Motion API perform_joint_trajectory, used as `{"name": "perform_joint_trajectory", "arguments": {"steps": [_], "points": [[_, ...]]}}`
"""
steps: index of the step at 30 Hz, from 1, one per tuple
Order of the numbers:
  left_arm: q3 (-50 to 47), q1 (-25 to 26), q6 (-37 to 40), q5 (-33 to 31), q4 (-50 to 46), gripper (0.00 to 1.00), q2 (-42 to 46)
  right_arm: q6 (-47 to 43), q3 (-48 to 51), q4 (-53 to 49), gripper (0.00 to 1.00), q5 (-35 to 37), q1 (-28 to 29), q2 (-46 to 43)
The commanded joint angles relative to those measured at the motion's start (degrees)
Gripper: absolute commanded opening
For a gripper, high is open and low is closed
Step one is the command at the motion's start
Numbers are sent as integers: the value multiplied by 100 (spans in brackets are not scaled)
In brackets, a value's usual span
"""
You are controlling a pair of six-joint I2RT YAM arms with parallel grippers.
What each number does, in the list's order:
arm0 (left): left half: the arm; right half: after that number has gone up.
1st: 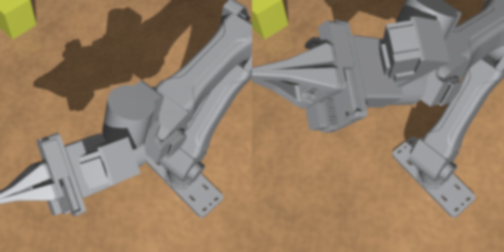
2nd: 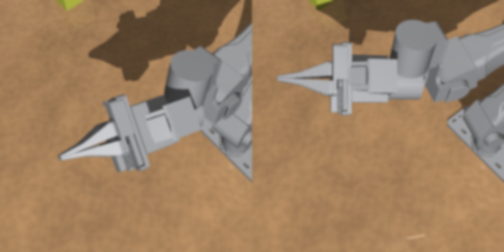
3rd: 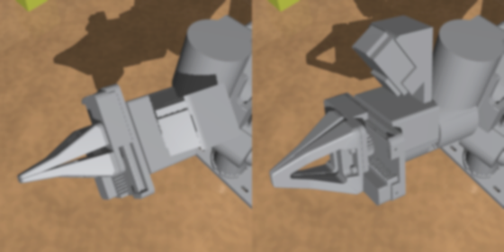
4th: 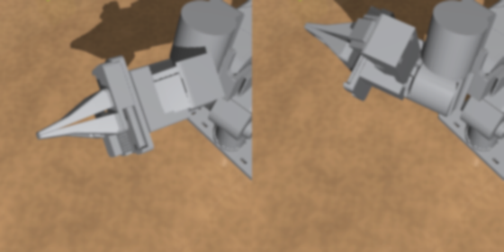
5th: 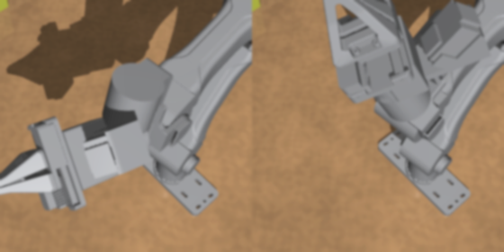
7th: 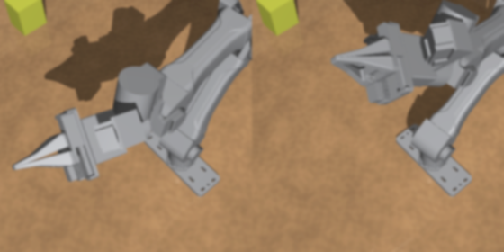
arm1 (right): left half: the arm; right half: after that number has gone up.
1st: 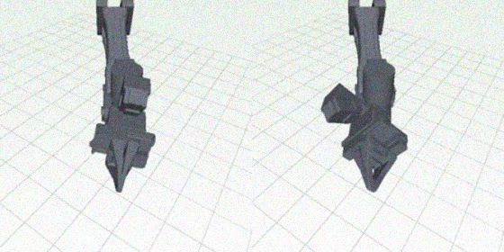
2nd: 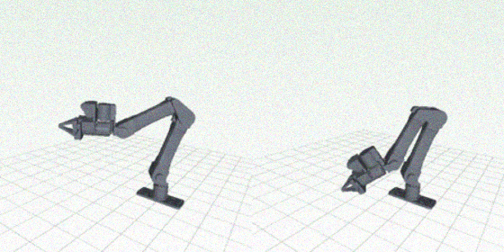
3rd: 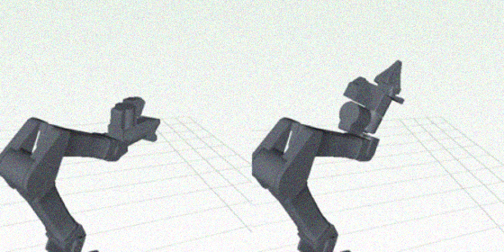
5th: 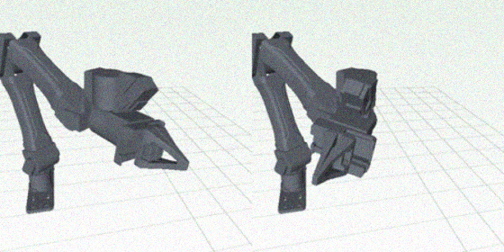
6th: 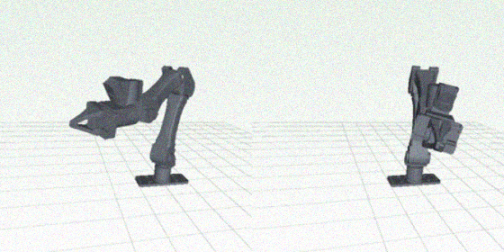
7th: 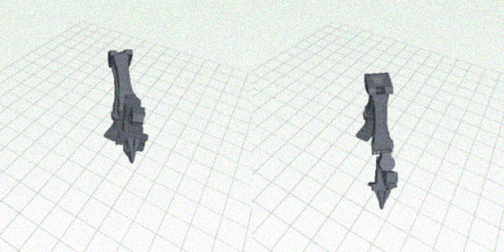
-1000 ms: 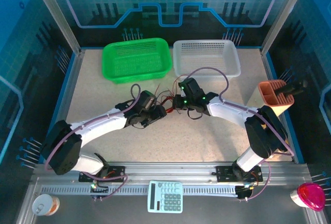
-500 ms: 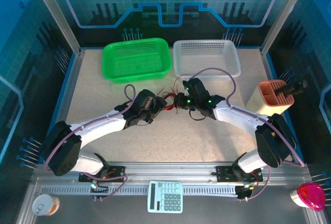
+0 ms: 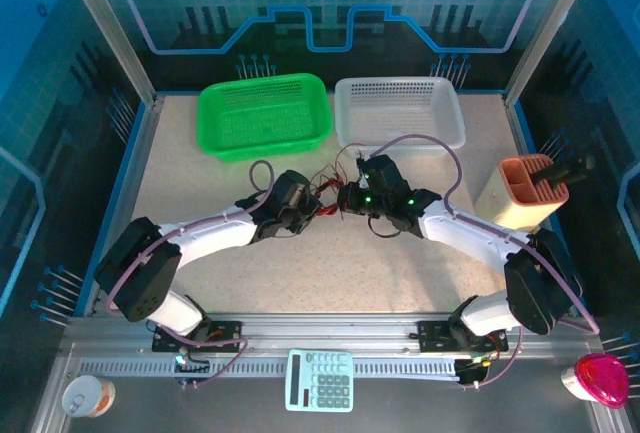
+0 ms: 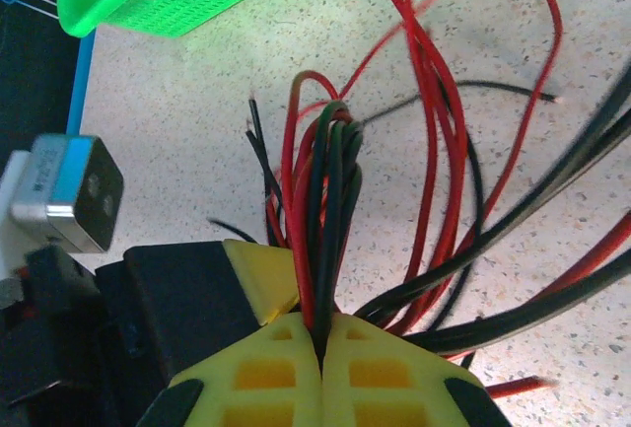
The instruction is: Untangle the cables
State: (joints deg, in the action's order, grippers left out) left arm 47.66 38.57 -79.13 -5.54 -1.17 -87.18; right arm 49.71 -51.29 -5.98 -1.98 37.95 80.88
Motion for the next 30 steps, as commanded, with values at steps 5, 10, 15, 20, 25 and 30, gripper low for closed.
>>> {"name": "perform_joint_trajectory", "arguments": {"steps": [5,10,15,20,25,30], "points": [[239,-72,368,0,-55,0,148,-264,334,14,0,546,-188,127],[200,-217,573,156,-125,0,536,-433,526,108,0,540,-691,533],[91,-378,700,483,-68,0,770,-597,482,231,0,13,-863,645],[-28,-433,770,759,152,0,773,-648,395,212,59,-499,-862,277],[-2,-445,828,1006,284,0,677,-633,225,-14,71,-503,-889,-25],[11,-441,861,1114,310,0,697,-585,-26,-32,72,-543,-903,46]]}}
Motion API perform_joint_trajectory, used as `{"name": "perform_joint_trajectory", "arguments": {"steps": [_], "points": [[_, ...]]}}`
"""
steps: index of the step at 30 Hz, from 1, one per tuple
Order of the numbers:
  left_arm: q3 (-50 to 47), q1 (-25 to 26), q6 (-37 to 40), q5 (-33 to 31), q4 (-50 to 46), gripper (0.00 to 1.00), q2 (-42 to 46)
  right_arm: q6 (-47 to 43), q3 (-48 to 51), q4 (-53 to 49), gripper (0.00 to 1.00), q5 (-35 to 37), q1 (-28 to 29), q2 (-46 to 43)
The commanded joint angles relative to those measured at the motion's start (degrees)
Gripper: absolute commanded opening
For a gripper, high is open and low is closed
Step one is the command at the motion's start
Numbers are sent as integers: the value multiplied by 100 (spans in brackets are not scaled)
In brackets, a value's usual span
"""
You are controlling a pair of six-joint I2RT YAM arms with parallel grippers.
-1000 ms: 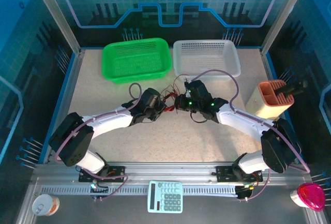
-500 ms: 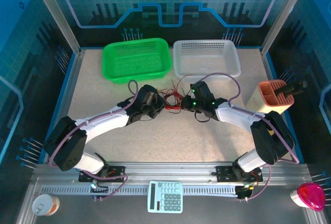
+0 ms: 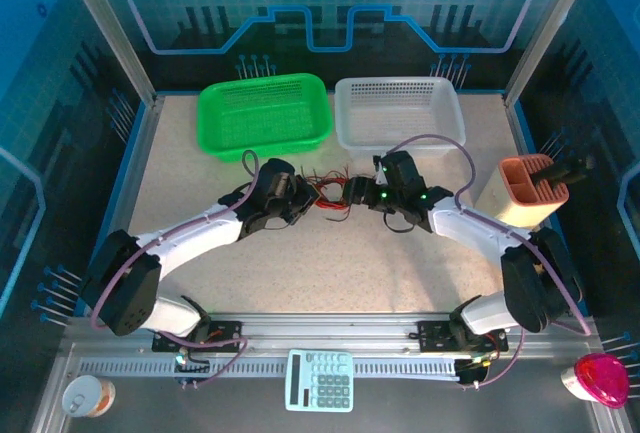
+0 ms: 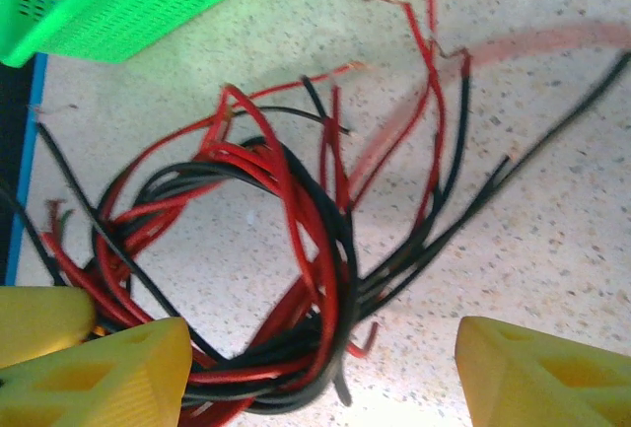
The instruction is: Untangle the cables
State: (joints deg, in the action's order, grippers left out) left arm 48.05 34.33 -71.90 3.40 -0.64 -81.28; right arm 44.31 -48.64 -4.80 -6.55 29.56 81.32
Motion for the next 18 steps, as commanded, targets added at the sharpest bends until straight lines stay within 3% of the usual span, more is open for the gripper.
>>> {"name": "perform_joint_trajectory", "arguments": {"steps": [1,10,11,14,16,18], "points": [[-30,-18,134,244,269,0,125,-31,-350,-153,72,-64,-56,74],[-66,-24,129,293,234,0,441,165,-207,150,63,188,-36,690],[-82,-25,106,314,265,0,471,173,-25,197,58,172,-37,737],[-271,-92,-131,464,707,0,555,170,150,326,21,250,-32,838],[-581,-190,-514,675,1524,0,585,107,206,292,0,395,-58,911],[-766,-297,-837,867,2133,0,570,64,239,270,0,529,-98,994]]}}
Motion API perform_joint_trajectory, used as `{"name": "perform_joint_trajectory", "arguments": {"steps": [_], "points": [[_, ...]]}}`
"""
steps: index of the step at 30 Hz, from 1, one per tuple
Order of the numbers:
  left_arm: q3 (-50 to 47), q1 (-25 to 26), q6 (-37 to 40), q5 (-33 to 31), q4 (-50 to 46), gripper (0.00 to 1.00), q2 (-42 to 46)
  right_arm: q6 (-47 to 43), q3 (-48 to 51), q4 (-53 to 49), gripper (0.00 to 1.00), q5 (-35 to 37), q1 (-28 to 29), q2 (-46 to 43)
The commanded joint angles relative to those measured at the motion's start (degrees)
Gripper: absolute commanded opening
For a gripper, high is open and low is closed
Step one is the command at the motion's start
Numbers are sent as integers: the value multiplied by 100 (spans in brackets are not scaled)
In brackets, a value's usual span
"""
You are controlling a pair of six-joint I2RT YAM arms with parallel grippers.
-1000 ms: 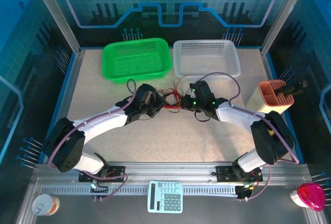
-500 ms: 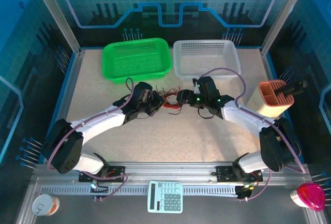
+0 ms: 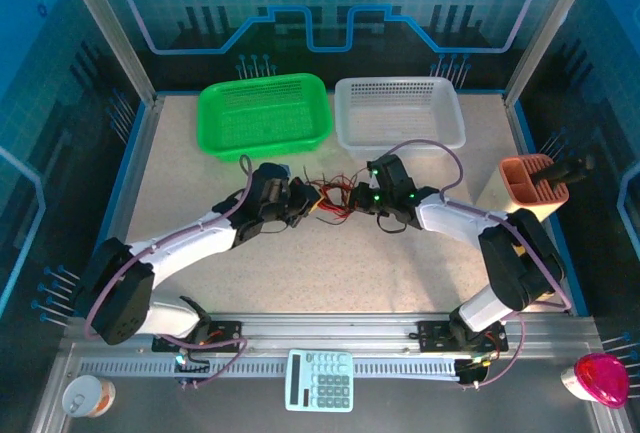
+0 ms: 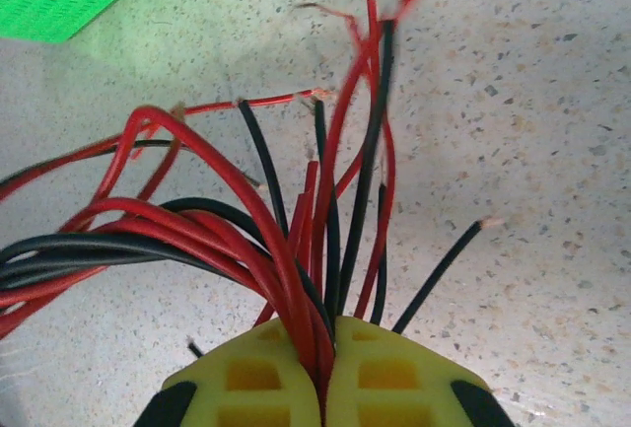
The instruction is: Untangle the cables
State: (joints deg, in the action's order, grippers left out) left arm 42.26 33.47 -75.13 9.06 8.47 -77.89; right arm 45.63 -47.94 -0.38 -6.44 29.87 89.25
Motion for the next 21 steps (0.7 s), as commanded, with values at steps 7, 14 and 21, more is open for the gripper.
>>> {"name": "perform_joint_trajectory", "arguments": {"steps": [7,14,21], "points": [[-642,-557,-1509,656,2665,0,289,-141,212,-188,0,692,-391,410],[-946,-777,-1947,744,3289,0,353,-258,217,-117,6,570,-597,429],[-934,-919,-1454,1044,3029,13,327,-294,205,-140,7,328,-761,243]]}}
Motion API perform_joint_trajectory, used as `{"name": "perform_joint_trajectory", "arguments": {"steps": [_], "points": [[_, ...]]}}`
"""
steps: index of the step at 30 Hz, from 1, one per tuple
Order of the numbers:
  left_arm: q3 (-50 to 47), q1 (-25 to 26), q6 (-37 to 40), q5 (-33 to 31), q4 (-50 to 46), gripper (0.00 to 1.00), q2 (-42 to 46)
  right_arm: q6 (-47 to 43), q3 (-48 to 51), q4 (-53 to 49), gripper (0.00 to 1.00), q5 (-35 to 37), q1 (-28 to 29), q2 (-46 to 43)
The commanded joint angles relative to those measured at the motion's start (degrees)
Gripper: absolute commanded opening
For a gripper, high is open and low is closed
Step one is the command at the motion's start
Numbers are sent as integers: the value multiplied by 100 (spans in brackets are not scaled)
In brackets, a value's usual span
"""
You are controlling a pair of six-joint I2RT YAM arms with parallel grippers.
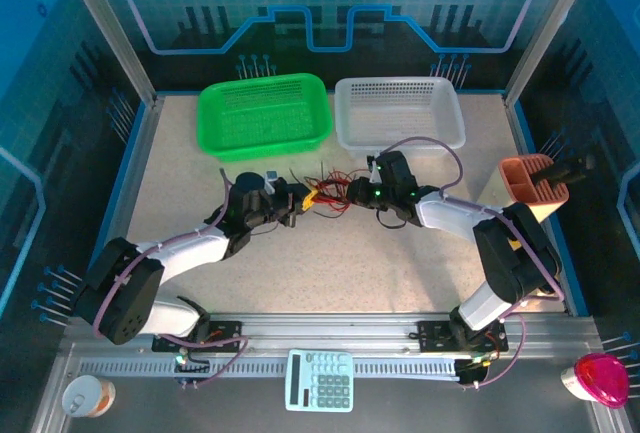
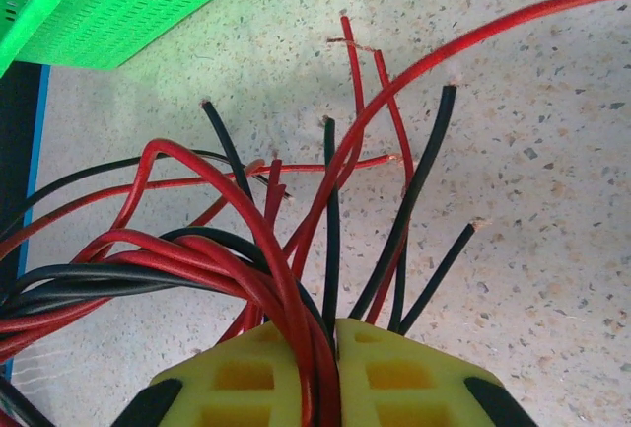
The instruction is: Untangle the cables
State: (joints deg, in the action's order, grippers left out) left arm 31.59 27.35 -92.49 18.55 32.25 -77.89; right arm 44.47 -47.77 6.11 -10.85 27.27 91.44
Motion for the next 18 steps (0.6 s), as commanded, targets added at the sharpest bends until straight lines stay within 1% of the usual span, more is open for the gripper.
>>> {"name": "perform_joint_trajectory", "arguments": {"steps": [1,2,3,5,7,9,11,14,16,18], "points": [[246,-307,591,130,217,29,398,-200,204,-746,3,681,-490,-53],[417,-301,1041,132,-359,47,514,-208,190,-734,0,595,-477,-162],[638,-308,1579,86,-1138,58,651,-224,165,-760,0,544,-463,-275],[1078,-301,2530,-158,-2469,65,890,-269,92,-921,0,600,-391,-498],[1469,-303,3275,-480,-3546,69,1055,-322,28,-1072,0,672,-311,-695],[1698,-292,3710,-664,-4224,70,1151,-350,-29,-1202,0,742,-236,-860],[1859,-230,3889,-735,-4663,70,1171,-314,-65,-1263,0,803,-148,-1002],[1998,110,4069,-1085,-5198,70,1136,-238,-140,-1381,0,999,39,-1184],[1963,381,3999,-1334,-5309,70,1127,-175,-228,-1507,0,1208,203,-1280],[1932,718,3894,-1732,-5349,70,1131,-148,-378,-1689,0,1530,401,-1351]]}}
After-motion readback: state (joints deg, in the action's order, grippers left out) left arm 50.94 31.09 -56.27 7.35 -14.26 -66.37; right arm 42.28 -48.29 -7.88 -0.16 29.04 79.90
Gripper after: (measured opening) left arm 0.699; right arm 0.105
